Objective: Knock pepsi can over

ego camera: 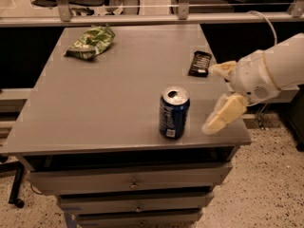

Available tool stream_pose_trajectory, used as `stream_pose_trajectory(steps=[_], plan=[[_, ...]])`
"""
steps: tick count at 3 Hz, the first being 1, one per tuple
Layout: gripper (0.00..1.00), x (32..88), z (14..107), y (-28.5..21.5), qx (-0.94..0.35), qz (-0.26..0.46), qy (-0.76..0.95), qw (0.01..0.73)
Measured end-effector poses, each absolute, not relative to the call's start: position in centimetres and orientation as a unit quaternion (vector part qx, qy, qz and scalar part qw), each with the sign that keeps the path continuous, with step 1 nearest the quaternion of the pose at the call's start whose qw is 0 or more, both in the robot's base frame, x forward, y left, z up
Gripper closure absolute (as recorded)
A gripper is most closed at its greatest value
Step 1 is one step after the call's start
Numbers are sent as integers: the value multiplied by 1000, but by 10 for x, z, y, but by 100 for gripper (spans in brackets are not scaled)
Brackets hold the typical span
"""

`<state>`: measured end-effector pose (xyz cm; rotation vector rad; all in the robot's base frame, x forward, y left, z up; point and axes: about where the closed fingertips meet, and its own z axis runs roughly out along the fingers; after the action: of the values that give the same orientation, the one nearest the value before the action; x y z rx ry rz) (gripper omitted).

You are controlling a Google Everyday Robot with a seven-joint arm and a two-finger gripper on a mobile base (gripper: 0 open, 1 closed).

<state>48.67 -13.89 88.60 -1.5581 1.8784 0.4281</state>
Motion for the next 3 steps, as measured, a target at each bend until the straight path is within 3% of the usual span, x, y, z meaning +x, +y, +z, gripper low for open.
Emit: stream_pose_trajectory(steps=[3], plan=[[0, 529, 890, -25, -578, 306, 638, 406]])
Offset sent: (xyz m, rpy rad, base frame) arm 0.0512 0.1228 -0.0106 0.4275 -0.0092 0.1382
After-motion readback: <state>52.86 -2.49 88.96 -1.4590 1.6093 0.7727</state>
